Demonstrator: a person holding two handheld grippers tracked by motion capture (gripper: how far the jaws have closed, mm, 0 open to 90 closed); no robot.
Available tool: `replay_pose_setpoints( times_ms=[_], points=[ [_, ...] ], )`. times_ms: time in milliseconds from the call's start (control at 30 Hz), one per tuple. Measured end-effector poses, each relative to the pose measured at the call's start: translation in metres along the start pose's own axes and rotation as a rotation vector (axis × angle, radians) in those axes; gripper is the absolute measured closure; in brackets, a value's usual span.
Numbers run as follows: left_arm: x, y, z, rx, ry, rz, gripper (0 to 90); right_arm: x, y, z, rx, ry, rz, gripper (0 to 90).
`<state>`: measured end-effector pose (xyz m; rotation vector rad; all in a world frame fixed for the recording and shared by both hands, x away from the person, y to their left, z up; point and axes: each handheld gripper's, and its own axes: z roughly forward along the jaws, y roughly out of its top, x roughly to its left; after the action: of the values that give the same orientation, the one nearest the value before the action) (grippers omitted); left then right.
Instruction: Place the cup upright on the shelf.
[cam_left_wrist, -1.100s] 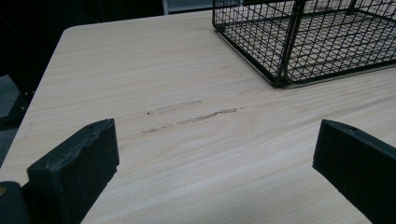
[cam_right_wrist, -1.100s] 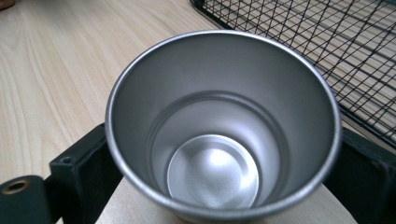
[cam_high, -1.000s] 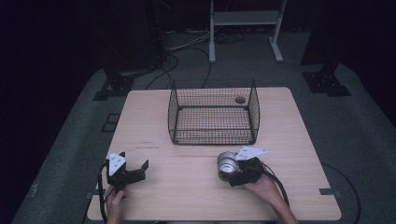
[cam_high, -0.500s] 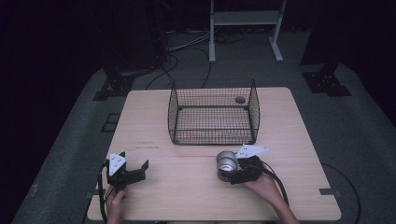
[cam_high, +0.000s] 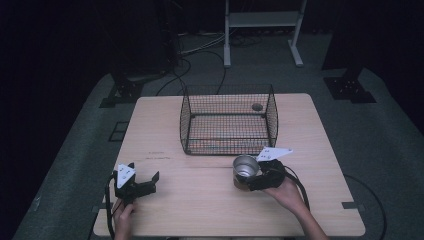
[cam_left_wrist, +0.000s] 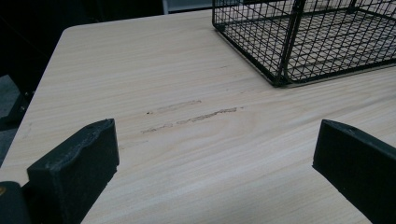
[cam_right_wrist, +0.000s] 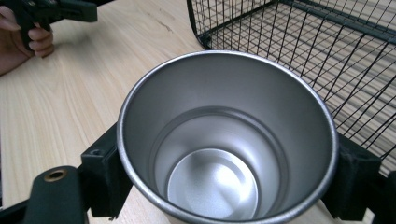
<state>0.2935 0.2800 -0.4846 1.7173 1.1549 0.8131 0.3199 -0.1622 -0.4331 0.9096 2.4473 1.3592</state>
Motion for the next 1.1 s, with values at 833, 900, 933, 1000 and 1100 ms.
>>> replay_pose_setpoints(
  times_ms=[833, 900, 933, 1000, 1100],
  points=[
    [0.000, 0.000, 0.000, 0.003, 0.000, 0.003, 0.0, -0.008, 0.051, -0.018, -0.033, 0.020, -0.028, 17.8],
    [0.000, 0.000, 0.000, 0.004, -0.001, 0.003, 0.0, -0.009, 0.054, -0.018, -0.036, 0.019, -0.036, 17.7],
    [-0.001, 0.000, 0.000, 0.002, 0.000, 0.001, 0.0, -0.009, 0.056, -0.018, -0.034, 0.017, -0.038, 17.7],
    [-0.001, 0.000, 0.000, 0.003, -0.001, 0.001, 0.0, -0.011, 0.060, -0.018, -0.035, 0.014, -0.041, 17.7],
    [0.000, 0.000, 0.000, 0.002, 0.000, 0.000, 0.0, -0.013, 0.066, -0.018, -0.039, 0.015, -0.036, 17.7]
  ],
)
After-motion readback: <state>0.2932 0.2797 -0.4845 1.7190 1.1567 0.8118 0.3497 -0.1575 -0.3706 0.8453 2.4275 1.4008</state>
